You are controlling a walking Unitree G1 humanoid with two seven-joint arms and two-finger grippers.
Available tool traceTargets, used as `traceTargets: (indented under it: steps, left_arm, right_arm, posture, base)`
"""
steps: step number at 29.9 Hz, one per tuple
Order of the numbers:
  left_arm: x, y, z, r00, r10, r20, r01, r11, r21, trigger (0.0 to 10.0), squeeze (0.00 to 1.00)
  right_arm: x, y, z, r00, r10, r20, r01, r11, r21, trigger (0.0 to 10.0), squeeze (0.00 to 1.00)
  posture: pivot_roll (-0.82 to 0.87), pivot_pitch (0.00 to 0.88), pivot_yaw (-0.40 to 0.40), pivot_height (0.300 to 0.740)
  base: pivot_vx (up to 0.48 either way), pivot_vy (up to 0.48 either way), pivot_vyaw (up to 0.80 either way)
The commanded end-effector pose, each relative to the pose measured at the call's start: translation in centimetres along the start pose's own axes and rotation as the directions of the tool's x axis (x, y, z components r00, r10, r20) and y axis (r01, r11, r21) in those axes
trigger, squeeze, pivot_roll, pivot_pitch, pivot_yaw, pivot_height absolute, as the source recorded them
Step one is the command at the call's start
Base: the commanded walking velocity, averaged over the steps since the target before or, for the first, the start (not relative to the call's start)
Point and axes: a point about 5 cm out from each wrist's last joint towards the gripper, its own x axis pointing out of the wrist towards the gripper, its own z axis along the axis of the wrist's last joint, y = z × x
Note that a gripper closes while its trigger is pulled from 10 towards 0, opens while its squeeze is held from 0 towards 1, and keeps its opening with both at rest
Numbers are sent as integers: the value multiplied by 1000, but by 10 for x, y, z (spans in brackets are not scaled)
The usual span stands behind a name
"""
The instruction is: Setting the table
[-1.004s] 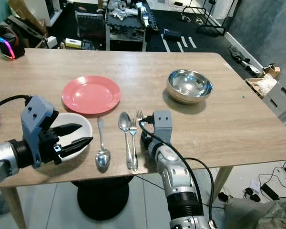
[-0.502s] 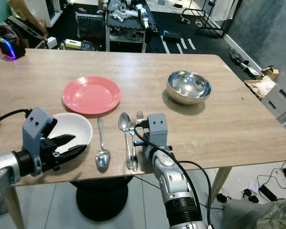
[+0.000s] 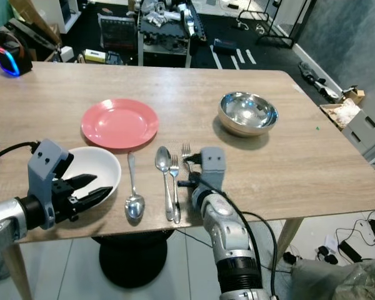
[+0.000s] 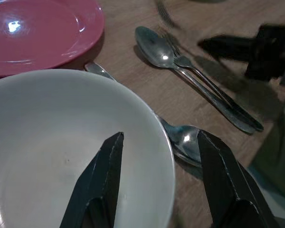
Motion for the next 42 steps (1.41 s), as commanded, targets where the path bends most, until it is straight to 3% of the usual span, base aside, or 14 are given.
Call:
traceTargets:
  steps: [1,2,3,13,14,15,16,24,25,36,37,38,39,42]
  left_arm:
    - [1,1,-2,1000,7,-10,-7,1000,0,10000,0]
    - [2,1,-2,1000,7,-10,-7,1000,0,10000,0]
    - [2,1,-2,1000,7,-9,-7,1000,1,10000,0]
    - [3,0,-1,1000,11,0,-11,1000,3,10000,0]
    - [3,0,0,1000,14,5,-14,1000,4,10000,0]
    - [3,0,0,1000,14,5,-14,1000,4,10000,0]
    - [3,0,0,1000,17,7,-17,1000,4,10000,0]
    - [3,0,-1,1000,16,6,-16,1000,2,10000,0]
    - [3,0,-2,1000,15,5,-15,1000,2,10000,0]
    - [4,-1,-2,1000,13,5,-13,1000,4,10000,0]
    - [3,-1,-2,1000,14,4,-14,1000,3,10000,0]
    - [3,-1,-2,1000,14,4,-14,1000,3,10000,0]
    - [3,-1,-2,1000,13,4,-13,1000,4,10000,0]
    - [3,-2,-1,1000,10,4,-10,1000,5,10000,0]
  right_arm:
    - [-2,1,17,997,31,70,-35,998,56,3255,0]
    - [-2,3,23,995,45,90,-51,996,75,3490,0]
    - [-3,4,29,992,64,109,-72,995,71,10000,0]
    - [-1,-1,30,995,35,89,-35,999,5,10000,0]
    - [0,-8,24,998,-11,60,18,992,-123,10000,0]
    - [0,-8,24,998,-11,60,18,992,-123,10000,0]
    - [-1,-11,19,999,-19,41,29,964,-263,10000,0]
    - [-6,-22,16,998,-55,42,66,934,-350,10000,0]
    - [-6,-25,16,997,-67,42,78,936,-344,10000,1000]
    - [0,-28,16,996,-82,22,84,927,-367,10000,1000]
    - [1,-24,16,997,-79,22,82,926,-369,10000,486]
    - [1,-24,16,997,-79,22,82,926,-369,10000,486]
    - [4,-20,15,997,-74,20,76,928,-365,10000,0]
    - [13,-5,7,999,-46,-8,40,928,-371,10000,0]
  posture:
    - [101,117,5,740]
    - [100,116,4,740]
    - [100,115,5,740]
    - [101,105,2,740]
    - [102,101,2,740]
    - [102,101,2,740]
    - [104,100,3,740]
    - [100,89,6,740]
    - [98,87,6,740]
    - [103,87,6,740]
    - [103,88,7,740]
    - [103,88,7,740]
    - [104,89,9,740]
    - [117,97,10,740]
  base:
    - [0,0,0]
    - [0,0,0]
    - [0,0,0]
    - [0,0,0]
    - [0,0,0]
    - [0,0,0]
    - [0,0,0]
    - [0,0,0]
    - [0,0,0]
    - [0,0,0]
    - [0,0,0]
    - [0,0,0]
    - [0,0,0]
    - [0,0,0]
